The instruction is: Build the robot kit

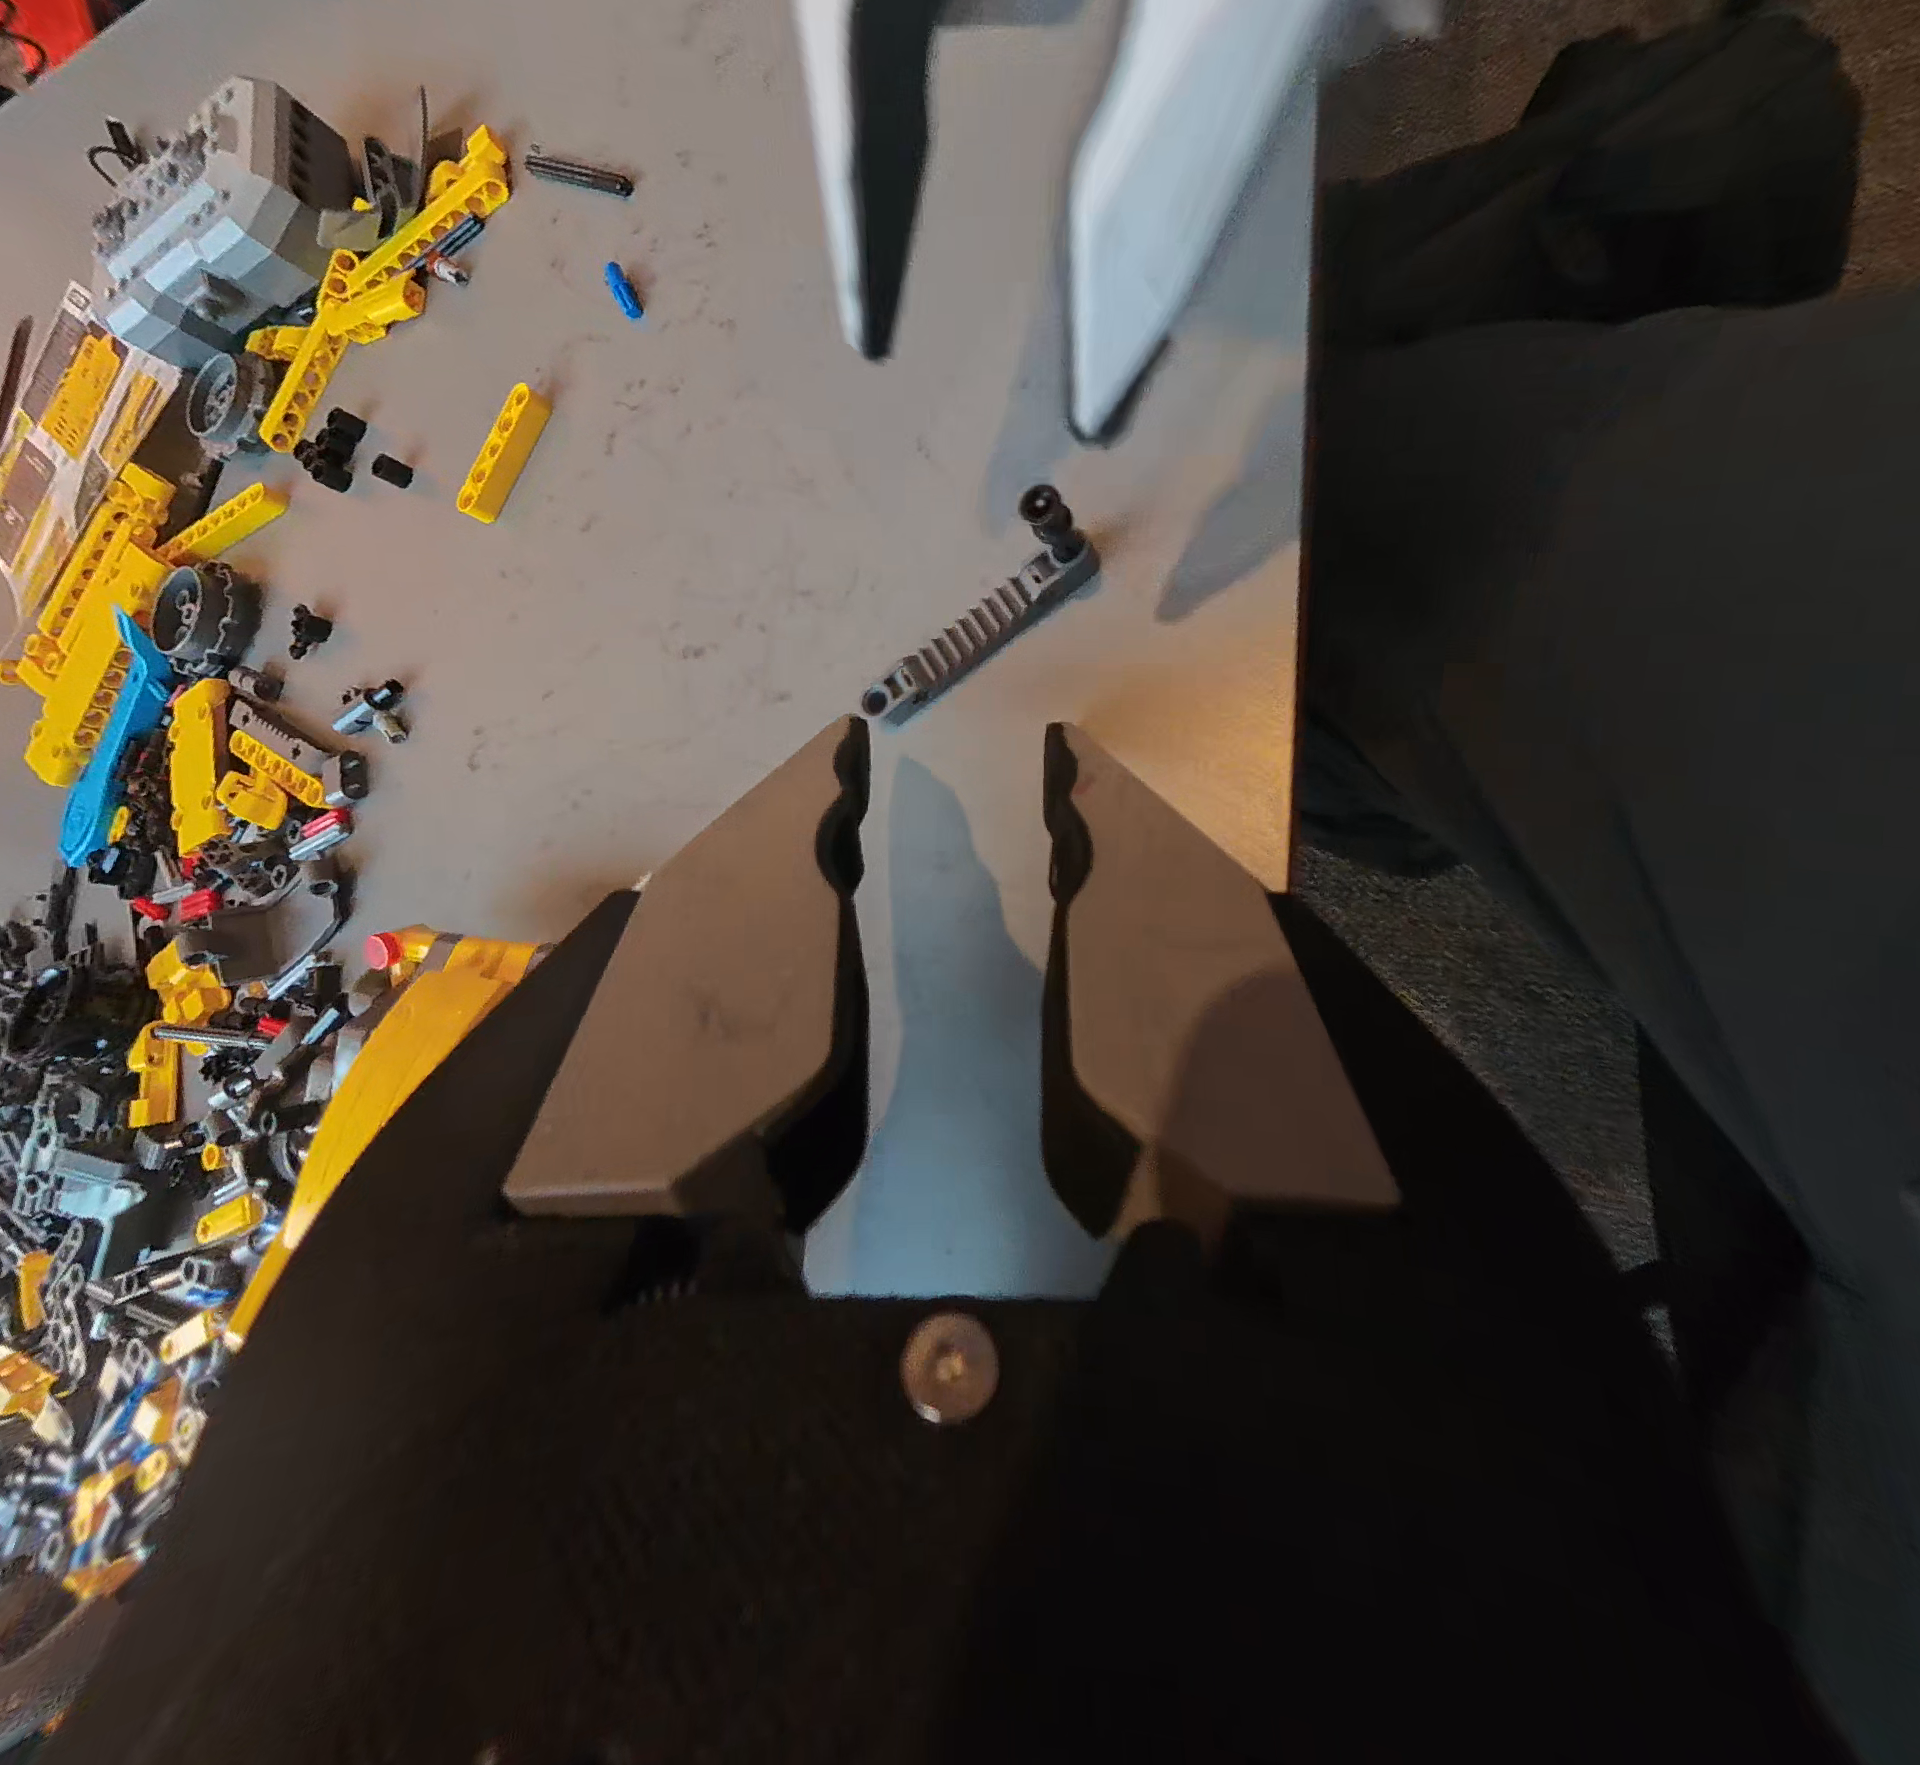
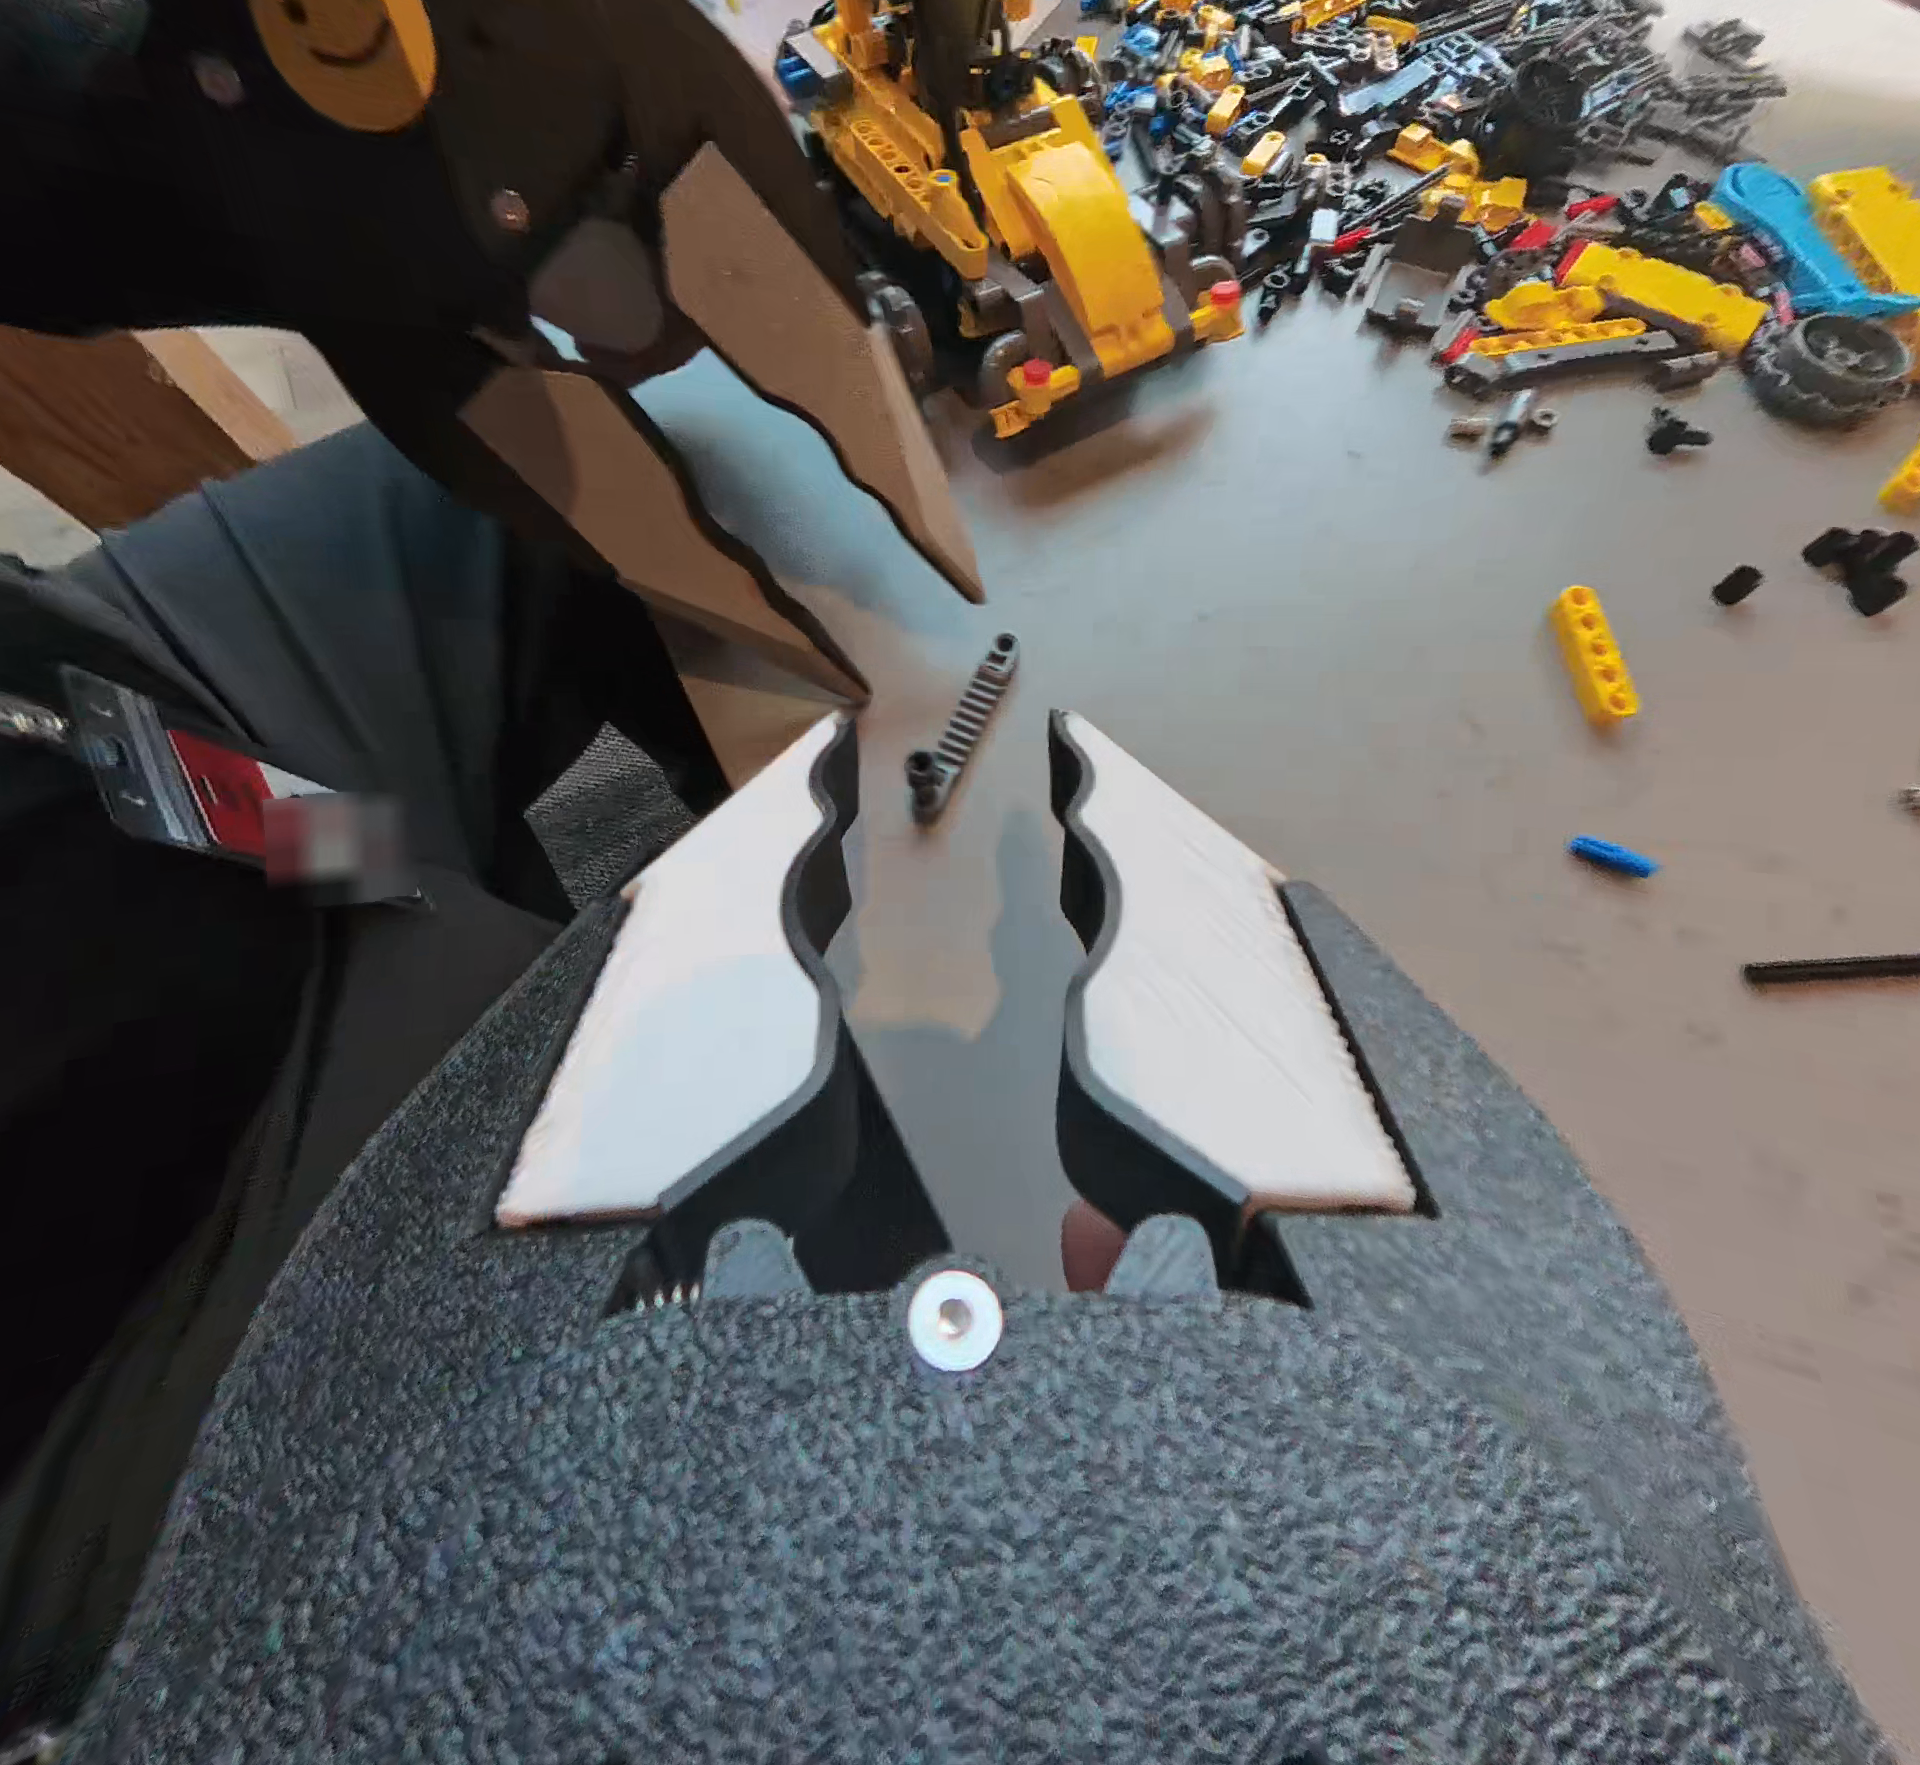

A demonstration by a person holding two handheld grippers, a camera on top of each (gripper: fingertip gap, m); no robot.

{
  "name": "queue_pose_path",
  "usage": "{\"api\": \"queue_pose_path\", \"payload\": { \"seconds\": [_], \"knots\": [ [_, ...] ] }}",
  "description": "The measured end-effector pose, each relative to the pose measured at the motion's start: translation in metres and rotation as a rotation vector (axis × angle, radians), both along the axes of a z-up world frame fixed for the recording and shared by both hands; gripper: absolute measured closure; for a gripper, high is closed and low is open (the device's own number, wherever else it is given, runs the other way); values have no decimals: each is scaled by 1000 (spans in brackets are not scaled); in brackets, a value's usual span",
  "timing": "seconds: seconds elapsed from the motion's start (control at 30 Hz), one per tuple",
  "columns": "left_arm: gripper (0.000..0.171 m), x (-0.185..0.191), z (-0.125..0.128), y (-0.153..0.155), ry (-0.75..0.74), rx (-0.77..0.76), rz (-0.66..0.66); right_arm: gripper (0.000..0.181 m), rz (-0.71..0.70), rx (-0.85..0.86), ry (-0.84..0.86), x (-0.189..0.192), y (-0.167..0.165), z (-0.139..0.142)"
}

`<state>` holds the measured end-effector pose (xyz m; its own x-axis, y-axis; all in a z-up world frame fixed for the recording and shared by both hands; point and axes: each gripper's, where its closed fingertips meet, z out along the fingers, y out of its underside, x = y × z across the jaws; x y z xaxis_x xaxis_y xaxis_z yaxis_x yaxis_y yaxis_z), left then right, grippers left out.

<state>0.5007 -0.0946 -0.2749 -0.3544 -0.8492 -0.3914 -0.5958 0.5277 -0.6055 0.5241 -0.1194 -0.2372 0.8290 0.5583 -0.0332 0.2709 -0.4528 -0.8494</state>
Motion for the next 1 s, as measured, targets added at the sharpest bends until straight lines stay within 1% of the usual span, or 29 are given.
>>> {"api": "queue_pose_path", "payload": {
  "seconds": [0.1, 0.13, 0.17, 0.2, 0.27, 0.3, 0.33, 0.4, 0.53, 0.57, 0.6, 0.63, 0.67, 0.73, 0.8, 0.83, 0.9, 0.93, 1.0],
  "knots": [
    [142, 2, -2, -1, 1, -61, 26, 146, -59, -31, -21, -13, -1, -17],
    [143, 3, -2, -1, -3, -78, 30, 153, -87, -39, -49, -12, 0, -24],
    [143, 3, -2, -1, -6, -86, 33, 168, -119, -41, -85, -8, 1, -29],
    [143, 3, -2, 0, -8, -86, 37, 175, -127, -39, -112, -7, 1, -32],
    [143, 4, 0, 3, -7, -70, 45, 175, -137, 11, -171, -3, 4, -27],
    [143, 4, 1, 4, -10, -65, 47, 175, -118, 56, -234, -3, 4, -23],
    [143, 4, 3, 4, -12, -64, 49, 175, -97, 95, -336, -1, 4, -20],
    [143, 3, 6, 4, -20, -75, 56, 175, -31, 125, -606, 6, 3, -24],
    [144, 7, 11, -1, -29, -122, 28, 174, 207, 156, -1090, 13, -2, -36],
    [144, 10, 11, 0, -28, -120, 23, 174, 266, 167, -1183, 14, -2, -37],
    [145, 13, 11, 0, -25, -122, 17, 174, 328, 175, -1238, 12, -3, -38],
    [146, 17, 11, -1, -19, -134, 13, 173, 377, 179, -1264, 9, -4, -39],
    [146, 20, 9, -2, -4, -158, 9, 165, 415, 176, -1280, 6, -6, -39],
    [146, 24, 4, -5, 27, -201, 10, 160, 467, 171, -1308, 5, -9, -37],
    [146, 26, 3, -7, 32, -224, 11, 153, 490, 158, -1275, 3, -14, -36],
    [146, 26, 3, -8, 31, -229, 13, 151, 488, 143, -1224, 1, -18, -35],
    [146, 22, 3, -7, 25, -227, 22, 150, 455, 117, -1065, 1, -25, -28],
    [146, 18, 4, -7, 23, -221, 31, 152, 414, 112, -979, 6, -23, -22],
    [146, 10, 5, -7, 21, -224, 51, 154, 288, 98, -832, 34, -10, -9]
  ]
}}
